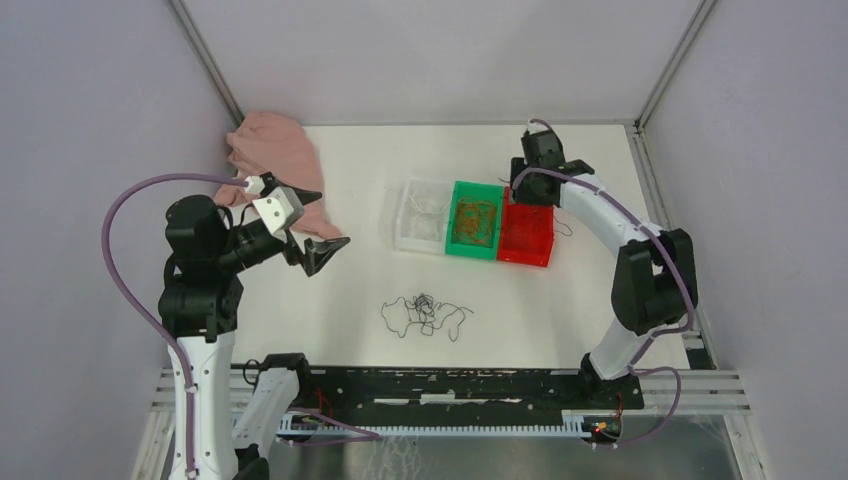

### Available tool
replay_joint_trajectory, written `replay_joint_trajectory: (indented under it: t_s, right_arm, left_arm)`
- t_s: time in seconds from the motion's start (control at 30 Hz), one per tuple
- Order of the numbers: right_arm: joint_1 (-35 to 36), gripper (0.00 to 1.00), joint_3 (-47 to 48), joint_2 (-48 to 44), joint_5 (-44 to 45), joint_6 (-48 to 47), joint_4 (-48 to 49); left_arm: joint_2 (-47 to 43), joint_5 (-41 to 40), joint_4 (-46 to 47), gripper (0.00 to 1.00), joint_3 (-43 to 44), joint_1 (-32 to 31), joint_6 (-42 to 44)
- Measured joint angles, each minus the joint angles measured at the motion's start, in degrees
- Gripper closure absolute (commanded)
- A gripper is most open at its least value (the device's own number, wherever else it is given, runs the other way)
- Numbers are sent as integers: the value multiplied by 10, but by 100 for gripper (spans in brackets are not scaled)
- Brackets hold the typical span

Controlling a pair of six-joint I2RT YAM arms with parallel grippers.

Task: Untangle the cables
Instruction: Pick up the cable at the center of the board.

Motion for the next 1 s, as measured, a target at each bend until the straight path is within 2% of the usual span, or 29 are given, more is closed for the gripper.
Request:
replay_joint_trajectory:
  t_s: [0.2, 0.37, 0.77, 0.9, 1.0]
  right_arm:
    - [-11, 45, 74, -40, 1, -9, -17]
    - [-19, 44, 108, -27, 0, -20, -34]
    - [-49, 32, 308, 190, -29, -73, -97]
    - [-56, 33, 313, 220, -40, -85, -112]
    - [-59, 39, 313, 234, -52, -86, -116]
  left_arm:
    - [0, 0, 0, 3, 0, 0, 0]
    - [0, 0, 1, 4, -2, 0, 0]
    - [7, 1, 12, 4, -8, 0, 0]
    - [14, 0, 16, 4, -12, 0, 0]
    - [16, 0, 18, 4, -12, 0, 0]
